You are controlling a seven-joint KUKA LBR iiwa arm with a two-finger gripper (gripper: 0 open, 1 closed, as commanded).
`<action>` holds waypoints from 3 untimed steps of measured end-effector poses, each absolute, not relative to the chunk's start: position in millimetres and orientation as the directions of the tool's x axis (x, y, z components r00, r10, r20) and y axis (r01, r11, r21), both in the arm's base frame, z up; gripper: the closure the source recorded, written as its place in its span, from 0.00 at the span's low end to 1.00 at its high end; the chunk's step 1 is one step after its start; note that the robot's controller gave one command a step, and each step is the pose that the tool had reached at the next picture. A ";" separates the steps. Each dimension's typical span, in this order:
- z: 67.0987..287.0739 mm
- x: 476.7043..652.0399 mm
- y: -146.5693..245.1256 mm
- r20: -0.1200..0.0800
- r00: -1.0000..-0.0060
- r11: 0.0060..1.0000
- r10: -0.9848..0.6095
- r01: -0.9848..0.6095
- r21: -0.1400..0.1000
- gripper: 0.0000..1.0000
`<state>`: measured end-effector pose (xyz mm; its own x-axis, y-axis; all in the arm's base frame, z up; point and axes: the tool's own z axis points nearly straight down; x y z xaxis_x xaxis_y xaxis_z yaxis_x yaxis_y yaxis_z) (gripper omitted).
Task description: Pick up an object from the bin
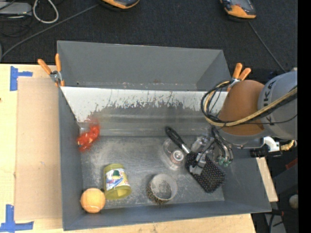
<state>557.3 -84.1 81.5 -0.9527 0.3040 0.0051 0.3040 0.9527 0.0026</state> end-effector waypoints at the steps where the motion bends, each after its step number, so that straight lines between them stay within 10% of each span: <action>1: 81.5 557.4 -84.1 0.005 -0.953 0.953 0.304 0.304 0.003 1.00; 3: 81.5 557.4 -84.1 0.005 -0.953 0.953 0.303 0.303 0.002 1.00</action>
Offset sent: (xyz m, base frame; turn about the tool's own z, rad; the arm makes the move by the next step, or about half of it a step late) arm 0.0000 0.0000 0.0000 0.0000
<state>557.4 -84.1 81.5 -0.9530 0.3030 0.0049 0.3030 0.9530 0.0024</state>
